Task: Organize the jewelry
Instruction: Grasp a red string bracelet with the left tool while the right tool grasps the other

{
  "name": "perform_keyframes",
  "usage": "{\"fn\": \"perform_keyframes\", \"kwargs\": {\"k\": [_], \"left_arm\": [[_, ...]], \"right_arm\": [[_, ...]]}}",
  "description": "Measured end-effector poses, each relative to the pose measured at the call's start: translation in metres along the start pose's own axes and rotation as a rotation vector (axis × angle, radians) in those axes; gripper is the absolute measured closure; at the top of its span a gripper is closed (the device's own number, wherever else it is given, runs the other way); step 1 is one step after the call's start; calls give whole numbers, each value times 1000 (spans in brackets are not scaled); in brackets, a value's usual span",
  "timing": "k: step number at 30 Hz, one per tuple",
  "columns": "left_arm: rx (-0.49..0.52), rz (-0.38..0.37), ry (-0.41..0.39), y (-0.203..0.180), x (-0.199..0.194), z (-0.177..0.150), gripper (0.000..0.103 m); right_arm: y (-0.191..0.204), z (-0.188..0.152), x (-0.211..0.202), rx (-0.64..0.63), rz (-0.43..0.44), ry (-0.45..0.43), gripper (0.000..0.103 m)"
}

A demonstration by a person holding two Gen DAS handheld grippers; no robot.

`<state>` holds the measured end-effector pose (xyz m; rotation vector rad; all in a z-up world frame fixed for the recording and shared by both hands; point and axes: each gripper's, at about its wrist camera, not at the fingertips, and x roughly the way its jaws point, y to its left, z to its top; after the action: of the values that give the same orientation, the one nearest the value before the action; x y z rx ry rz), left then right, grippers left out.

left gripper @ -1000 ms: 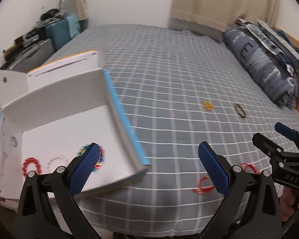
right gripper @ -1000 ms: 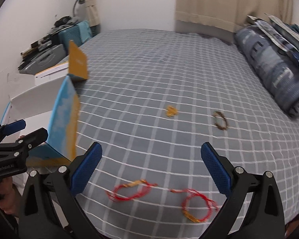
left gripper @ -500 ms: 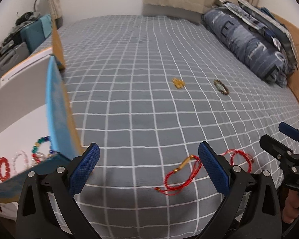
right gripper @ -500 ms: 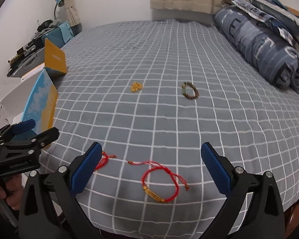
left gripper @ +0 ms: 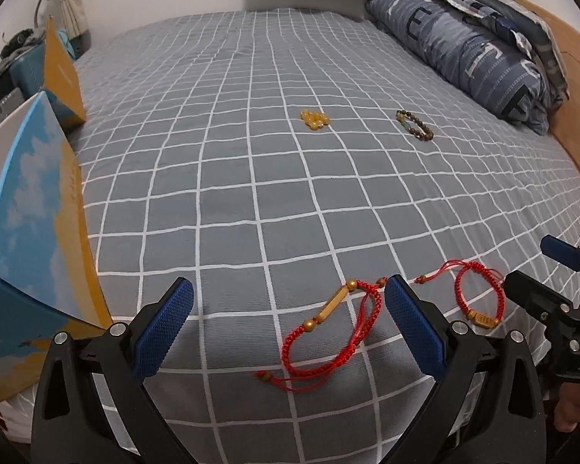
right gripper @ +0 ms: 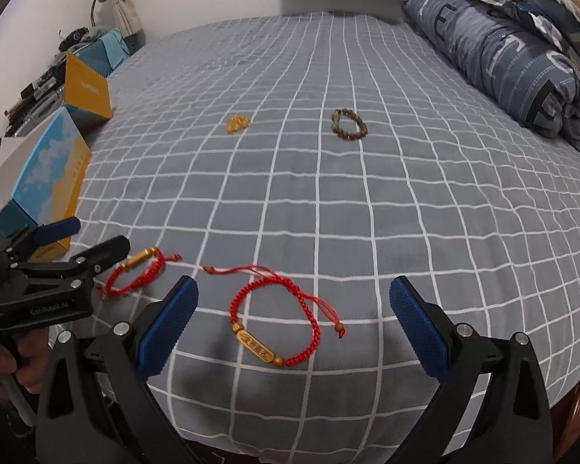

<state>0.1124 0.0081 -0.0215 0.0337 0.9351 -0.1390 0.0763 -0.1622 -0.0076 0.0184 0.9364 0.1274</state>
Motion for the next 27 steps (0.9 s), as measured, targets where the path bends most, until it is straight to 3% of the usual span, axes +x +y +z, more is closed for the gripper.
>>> {"fn": "perform_keyframes", "kwargs": {"k": [10, 15, 21, 27], "left_arm": [[-6, -68, 0, -4, 14, -18, 6], [15, -56, 25, -10, 25, -23, 6], [15, -47, 24, -10, 32, -26, 7], [36, -51, 31, -14, 32, -26, 30]], "right_arm": [[1, -23, 25, -5, 23, 35, 8], [1, -30, 36, -13, 9, 54, 8], [-1, -33, 41, -16, 4, 53, 20], [-1, -31, 41, -17, 6, 51, 39]]}}
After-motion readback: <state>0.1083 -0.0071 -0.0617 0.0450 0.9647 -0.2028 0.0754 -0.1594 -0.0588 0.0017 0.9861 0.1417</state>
